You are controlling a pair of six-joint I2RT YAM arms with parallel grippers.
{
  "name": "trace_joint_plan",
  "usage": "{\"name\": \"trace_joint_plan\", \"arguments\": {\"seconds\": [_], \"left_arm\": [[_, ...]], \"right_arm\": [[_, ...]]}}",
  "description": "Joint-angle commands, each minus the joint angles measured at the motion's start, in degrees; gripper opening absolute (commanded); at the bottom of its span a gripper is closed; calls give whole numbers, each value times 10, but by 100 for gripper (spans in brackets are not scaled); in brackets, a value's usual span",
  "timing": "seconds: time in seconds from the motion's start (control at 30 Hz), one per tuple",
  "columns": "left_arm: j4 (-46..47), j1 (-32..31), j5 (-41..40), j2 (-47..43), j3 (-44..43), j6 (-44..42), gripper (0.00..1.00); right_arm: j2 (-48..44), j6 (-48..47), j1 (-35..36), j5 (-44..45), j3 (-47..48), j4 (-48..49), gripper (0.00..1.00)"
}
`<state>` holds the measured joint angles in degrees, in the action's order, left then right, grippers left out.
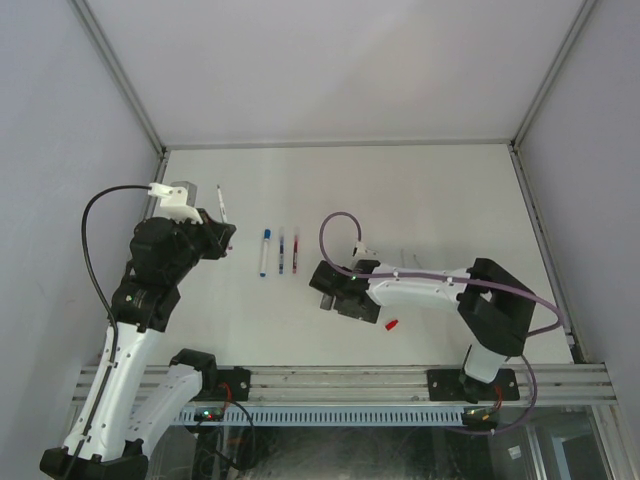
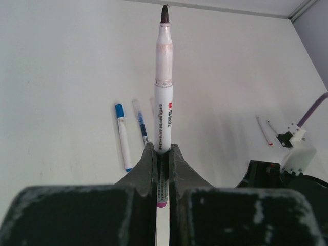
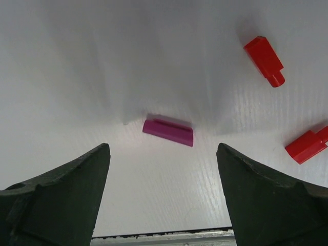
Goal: Insert the pens into the pen caps
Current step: Place the pen cap at the center of the board, then adjust the pen cap at the center of the board.
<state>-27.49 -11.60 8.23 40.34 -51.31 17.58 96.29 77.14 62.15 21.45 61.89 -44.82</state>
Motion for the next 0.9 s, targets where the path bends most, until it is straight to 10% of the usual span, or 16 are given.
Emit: {"name": "trace_joint_plan", "arguments": {"seconds": [0.0, 0.87], "left_arm": [[31, 5, 12, -7, 16, 9, 0], [31, 8, 13, -4, 16, 10, 0]], "right_arm": [[21, 29, -20, -23, 20, -14, 84], [72, 19, -50, -56, 20, 14, 59]]}}
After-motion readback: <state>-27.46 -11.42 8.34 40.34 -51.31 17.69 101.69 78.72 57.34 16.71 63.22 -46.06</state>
